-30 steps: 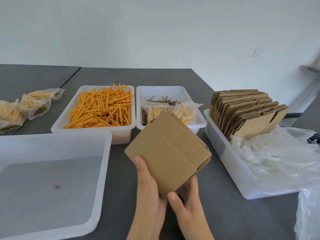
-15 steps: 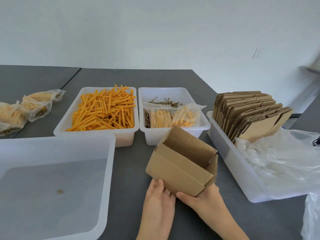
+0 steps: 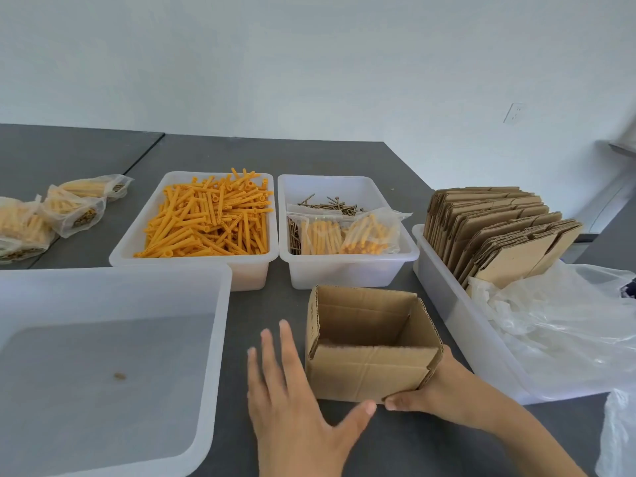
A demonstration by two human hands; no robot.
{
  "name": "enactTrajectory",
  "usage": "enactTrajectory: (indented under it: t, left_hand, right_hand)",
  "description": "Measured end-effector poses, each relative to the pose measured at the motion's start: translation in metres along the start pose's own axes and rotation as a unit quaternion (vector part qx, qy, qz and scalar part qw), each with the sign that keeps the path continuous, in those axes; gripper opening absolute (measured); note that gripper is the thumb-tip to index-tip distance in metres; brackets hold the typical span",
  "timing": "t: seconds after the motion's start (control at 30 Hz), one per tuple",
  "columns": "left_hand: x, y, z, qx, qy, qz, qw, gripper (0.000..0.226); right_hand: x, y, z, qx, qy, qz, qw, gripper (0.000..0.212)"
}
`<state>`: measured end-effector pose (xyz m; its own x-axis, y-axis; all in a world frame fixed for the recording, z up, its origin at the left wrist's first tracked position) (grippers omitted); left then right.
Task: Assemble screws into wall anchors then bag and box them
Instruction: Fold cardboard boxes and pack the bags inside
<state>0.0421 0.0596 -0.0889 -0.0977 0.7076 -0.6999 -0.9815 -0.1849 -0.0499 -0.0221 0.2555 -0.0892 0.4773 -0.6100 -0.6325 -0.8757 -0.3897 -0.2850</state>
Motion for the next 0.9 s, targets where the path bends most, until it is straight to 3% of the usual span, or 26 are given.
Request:
enactTrajectory:
  t: [0.1,0.17,0.27,0.4,0.47,0.57,0.7,0.8,0.9]
  left_hand:
    - [-0.001,0.021,0.006,0.068,-0.233,-0.039,0.969,0.136]
    - [0.0,0.03,0.011,0.11,-0.276,-0.074,0.952,0.13]
    - [0.001,0.043,0.009,0.133,-0.281,-0.086,0.946,0.123]
    - [0.0,0.047,0.003,0.143,-0.268,-0.071,0.95,0.123]
    - [-0.001,0.048,0.001,0.147,-0.261,-0.06,0.952,0.124]
    - [0.001,0.048,0.0,0.147,-0.252,-0.06,0.955,0.121]
    - [-0.002,0.046,0.001,0.155,-0.256,-0.05,0.953,0.114]
    - [-0.003,0.047,0.001,0.16,-0.262,-0.044,0.951,0.114]
    - [-0.001,0.049,0.001,0.16,-0.263,-0.042,0.95,0.114]
  right_hand:
    - [0.0,0.001,0.002,0.015,-0.008,-0.02,1.0,0.076]
    - [0.001,0.0,-0.001,0.03,-0.007,-0.031,0.999,0.076]
    - [0.001,-0.002,-0.005,0.051,-0.01,-0.021,0.998,0.076]
    - [-0.02,-0.031,-0.028,0.044,-0.129,-0.011,0.991,0.043]
    - [-0.054,-0.054,-0.058,0.051,-0.197,0.043,0.978,0.036]
    - [-0.108,-0.055,-0.112,0.029,-0.206,0.147,0.967,0.022]
    - [-0.151,0.016,-0.151,0.009,-0.198,0.233,0.952,0.041]
    - [-0.143,0.096,-0.142,0.083,-0.248,0.162,0.952,0.072]
    - [-0.13,0.15,-0.121,0.171,-0.322,0.106,0.925,0.094]
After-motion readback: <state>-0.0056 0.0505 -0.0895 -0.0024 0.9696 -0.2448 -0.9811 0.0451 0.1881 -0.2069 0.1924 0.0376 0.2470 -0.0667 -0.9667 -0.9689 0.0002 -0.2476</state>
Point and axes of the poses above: each hand's wrist, its own y-axis towards the middle knuckle, its own x-axis out of the palm, z = x × y, the point moved 9 cm from there along y, towards the middle knuckle, and after that the axes turned 4 degrees about -z, right-handed, at the moved point
